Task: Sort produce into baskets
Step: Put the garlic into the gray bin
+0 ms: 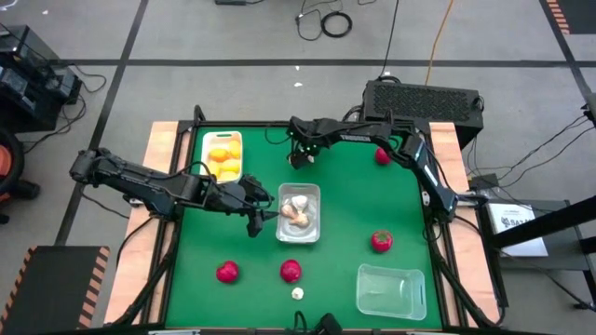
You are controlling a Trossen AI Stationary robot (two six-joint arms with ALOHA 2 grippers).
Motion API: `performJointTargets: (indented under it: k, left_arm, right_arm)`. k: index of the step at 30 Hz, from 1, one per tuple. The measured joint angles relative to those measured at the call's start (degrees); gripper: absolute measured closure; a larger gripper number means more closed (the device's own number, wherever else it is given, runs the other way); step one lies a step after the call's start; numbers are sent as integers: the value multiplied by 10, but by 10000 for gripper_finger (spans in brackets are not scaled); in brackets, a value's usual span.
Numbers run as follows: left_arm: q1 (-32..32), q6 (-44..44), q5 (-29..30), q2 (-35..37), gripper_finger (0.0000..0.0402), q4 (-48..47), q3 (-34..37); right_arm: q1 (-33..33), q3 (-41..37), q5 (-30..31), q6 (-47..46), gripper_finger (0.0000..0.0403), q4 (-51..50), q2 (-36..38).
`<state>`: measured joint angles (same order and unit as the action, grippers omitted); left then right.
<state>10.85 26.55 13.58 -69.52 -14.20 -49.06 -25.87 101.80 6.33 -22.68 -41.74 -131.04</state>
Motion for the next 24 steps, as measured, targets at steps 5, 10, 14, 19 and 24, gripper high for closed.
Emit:
performJointTargets:
  k: [5, 10, 14, 19, 24]
  left_arm:
    - [0, 0, 0, 0, 143, 0, 0]
    - [0, 1, -14, 0, 143, 1, 0]
    - [0, 1, -32, 0, 143, -2, 0]
    - [1, 0, -59, 3, 143, -17, 0]
    - [1, -6, -78, 15, 143, -44, 0]
  right_arm:
    - [1, 0, -3, 0, 193, -2, 0]
    - [2, 0, -4, 9, 236, -9, 5]
    - [2, -1, -5, 8, 248, -19, 29]
    - [13, -1, -7, -15, 236, -25, 67]
    - [44, -1, -6, -42, 230, -41, 113]
